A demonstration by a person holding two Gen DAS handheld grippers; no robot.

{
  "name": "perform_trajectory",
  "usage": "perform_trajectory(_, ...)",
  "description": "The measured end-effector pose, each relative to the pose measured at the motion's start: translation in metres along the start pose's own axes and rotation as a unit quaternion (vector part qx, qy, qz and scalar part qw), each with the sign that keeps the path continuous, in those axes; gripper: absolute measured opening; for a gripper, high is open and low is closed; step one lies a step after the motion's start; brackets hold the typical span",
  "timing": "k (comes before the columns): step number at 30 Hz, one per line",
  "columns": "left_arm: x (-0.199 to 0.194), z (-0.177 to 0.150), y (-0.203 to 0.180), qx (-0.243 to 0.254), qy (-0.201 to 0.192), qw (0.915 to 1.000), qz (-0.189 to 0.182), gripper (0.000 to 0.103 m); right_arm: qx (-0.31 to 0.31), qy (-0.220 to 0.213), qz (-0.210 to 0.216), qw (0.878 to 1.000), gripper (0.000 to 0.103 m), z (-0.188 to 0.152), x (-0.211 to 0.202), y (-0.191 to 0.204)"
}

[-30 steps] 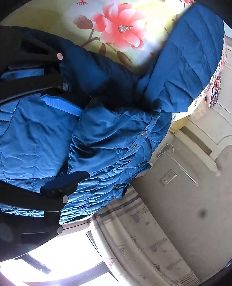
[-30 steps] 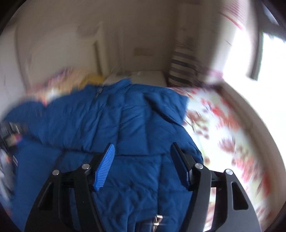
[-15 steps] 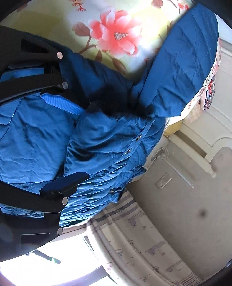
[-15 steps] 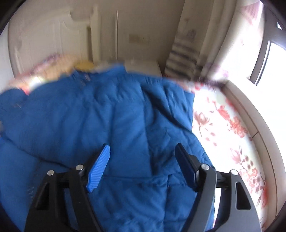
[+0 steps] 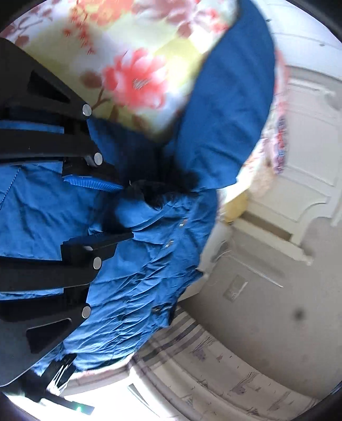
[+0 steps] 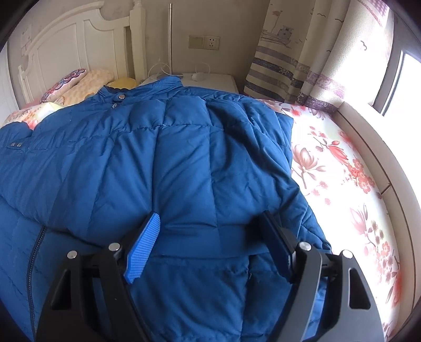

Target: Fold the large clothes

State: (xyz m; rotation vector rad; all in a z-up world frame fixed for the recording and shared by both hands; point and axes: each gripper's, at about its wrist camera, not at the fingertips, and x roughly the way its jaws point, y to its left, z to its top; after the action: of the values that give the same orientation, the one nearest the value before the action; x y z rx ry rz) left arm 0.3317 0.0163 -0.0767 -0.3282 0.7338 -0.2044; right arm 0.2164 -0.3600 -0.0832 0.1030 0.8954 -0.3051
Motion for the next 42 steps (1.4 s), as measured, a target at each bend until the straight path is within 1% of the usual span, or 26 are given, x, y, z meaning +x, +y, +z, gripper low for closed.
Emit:
perform_trajectory(1,-0.003,-0.001,-0.004,0.012,-0.015,0.9993,0.031,0.038,0.0,0.001,0.001,1.0,0.077,0.0,0.0,0.0)
perform_trajectory(2,-0.007,-0.001,-0.008,0.023,-0.031,0.9972,0.064,0.038,0.0,0.001,0.0,1.0,0.077,0.0,0.0,0.0)
perform_trajectory(3,-0.009,-0.001,-0.009,0.026,-0.039,0.9955,0.083,0.045,-0.001,0.001,-0.001,1.0,0.077,0.0,0.0,0.0)
perform_trajectory(4,-0.012,0.002,-0.007,0.018,-0.041,0.995,0.089,0.075,-0.002,0.0,-0.003,1.0,0.077,0.0,0.0,0.0)
perform_trajectory(5,-0.012,0.004,-0.005,0.013,-0.034,0.9967,0.073,0.089,-0.003,0.0,-0.005,1.0,0.078,0.0,0.0,0.0)
perform_trajectory(6,-0.011,0.008,0.001,0.004,-0.014,0.9992,0.036,0.095,-0.004,0.001,-0.006,1.0,0.078,0.001,0.001,0.0)
perform_trajectory(7,-0.014,0.01,0.005,-0.004,-0.008,0.9995,0.03,0.095,-0.004,0.001,-0.006,1.0,0.078,0.001,0.001,0.0)
perform_trajectory(9,-0.027,0.018,0.016,-0.018,-0.017,0.9989,0.041,0.094,0.0,0.004,0.002,1.0,0.079,0.001,0.002,-0.002)
perform_trajectory(11,-0.039,0.028,0.035,-0.037,-0.018,0.9987,0.028,0.094,0.011,0.006,0.014,1.0,0.078,0.002,0.002,-0.006)
perform_trajectory(14,-0.057,0.057,0.095,-0.097,-0.03,0.994,0.042,0.094,0.016,-0.008,0.007,1.0,0.078,0.002,-0.005,-0.007)
perform_trajectory(17,-0.063,0.08,0.166,-0.178,-0.045,0.9807,0.068,0.094,0.015,-0.016,0.004,1.0,0.078,0.001,-0.006,-0.006)
perform_trajectory(20,-0.06,0.1,0.256,-0.291,-0.058,0.9526,0.069,0.093,0.018,-0.012,0.009,1.0,0.078,0.001,-0.004,-0.007)
perform_trajectory(23,-0.054,0.119,0.298,-0.315,-0.086,0.9433,0.058,0.088,0.008,-0.012,0.0,1.0,0.078,0.001,-0.004,-0.003)
perform_trajectory(26,-0.044,0.137,0.311,-0.32,-0.098,0.9397,0.069,0.083,0.006,-0.011,-0.001,1.0,0.078,0.0,-0.004,-0.002)
perform_trajectory(29,-0.031,0.147,0.31,-0.316,-0.099,0.9386,0.095,0.076,0.01,-0.01,0.004,1.0,0.078,0.0,-0.003,-0.003)
perform_trajectory(30,-0.023,0.152,0.304,-0.305,-0.095,0.9405,0.114,0.072,0.01,-0.009,0.005,1.0,0.078,0.0,-0.003,-0.004)
perform_trajectory(31,-0.018,0.156,0.298,-0.29,-0.085,0.9447,0.127,0.053,0.011,-0.009,0.006,1.0,0.078,0.0,-0.003,-0.004)
perform_trajectory(32,-0.015,0.159,0.292,-0.28,-0.074,0.9481,0.131,0.027,0.011,-0.009,0.006,1.0,0.078,0.0,-0.003,-0.004)
perform_trajectory(33,-0.013,0.161,0.285,-0.276,-0.067,0.9495,0.133,0.019,0.011,-0.009,0.006,1.0,0.078,0.0,-0.003,-0.004)
perform_trajectory(34,-0.02,0.16,0.274,-0.274,-0.086,0.9485,0.133,0.011,0.011,-0.009,0.006,1.0,0.078,0.0,-0.003,-0.004)
perform_trajectory(35,-0.031,0.16,0.257,-0.26,-0.115,0.9498,0.131,0.008,0.011,-0.009,0.006,1.0,0.079,0.0,-0.003,-0.004)
perform_trajectory(36,-0.037,0.161,0.244,-0.243,-0.128,0.9527,0.13,0.007,0.012,-0.01,0.007,1.0,0.079,0.0,-0.003,-0.004)
perform_trajectory(38,-0.053,0.17,0.187,-0.162,-0.157,0.9669,0.118,0.006,0.012,-0.01,0.007,1.0,0.079,0.0,-0.002,-0.004)
perform_trajectory(39,-0.058,0.172,0.165,-0.132,-0.164,0.9718,0.106,0.006,0.012,-0.01,0.007,1.0,0.079,0.0,-0.002,-0.004)
perform_trajectory(41,-0.07,0.168,0.089,-0.031,-0.169,0.9832,0.061,0.006,0.012,-0.01,0.007,1.0,0.079,0.0,-0.003,-0.004)
perform_trajectory(42,-0.073,0.162,0.059,0.008,-0.167,0.9851,0.04,0.006,0.012,-0.01,0.007,1.0,0.079,0.0,-0.003,-0.004)
